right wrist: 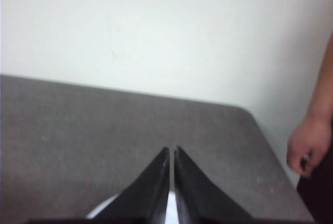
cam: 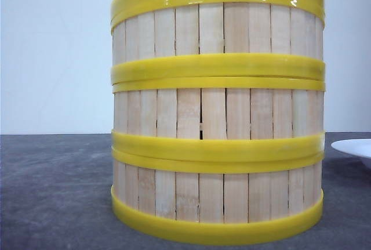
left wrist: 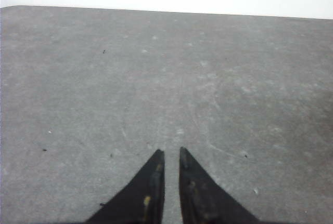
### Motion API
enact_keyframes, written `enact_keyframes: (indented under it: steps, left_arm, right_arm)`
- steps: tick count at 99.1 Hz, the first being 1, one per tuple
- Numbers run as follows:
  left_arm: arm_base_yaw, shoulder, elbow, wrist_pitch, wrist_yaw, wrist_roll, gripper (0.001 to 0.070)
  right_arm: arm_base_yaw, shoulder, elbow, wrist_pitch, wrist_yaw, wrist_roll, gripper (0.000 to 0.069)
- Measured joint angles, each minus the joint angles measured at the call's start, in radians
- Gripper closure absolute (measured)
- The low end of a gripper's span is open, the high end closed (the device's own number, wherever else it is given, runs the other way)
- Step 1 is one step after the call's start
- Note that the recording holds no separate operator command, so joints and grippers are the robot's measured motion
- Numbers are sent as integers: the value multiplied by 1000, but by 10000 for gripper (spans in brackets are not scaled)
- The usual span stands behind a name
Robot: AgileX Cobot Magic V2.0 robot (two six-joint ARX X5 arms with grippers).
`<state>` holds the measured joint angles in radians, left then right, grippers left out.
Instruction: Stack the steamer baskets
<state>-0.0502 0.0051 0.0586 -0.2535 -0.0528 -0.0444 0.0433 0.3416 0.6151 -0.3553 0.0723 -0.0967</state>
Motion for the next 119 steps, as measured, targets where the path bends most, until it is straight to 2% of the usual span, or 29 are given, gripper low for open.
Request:
enact_keyframes:
  steps: [32, 58, 78, 119]
  left_arm:
    - [0, 0, 0, 0, 0, 0, 686]
    - [0, 0, 0, 0, 0, 0, 686]
    - [0, 0, 0, 0, 0, 0, 686]
    - [0, 0, 0, 0, 0, 0, 686]
  right_arm:
    - [-38, -192, -345, 71, 0, 8, 679]
    - [-38, -288, -512, 182, -1, 49, 679]
    - [-39, -333, -598, 187, -1, 86, 679]
    - [-39, -335, -599, 188, -2, 120, 679]
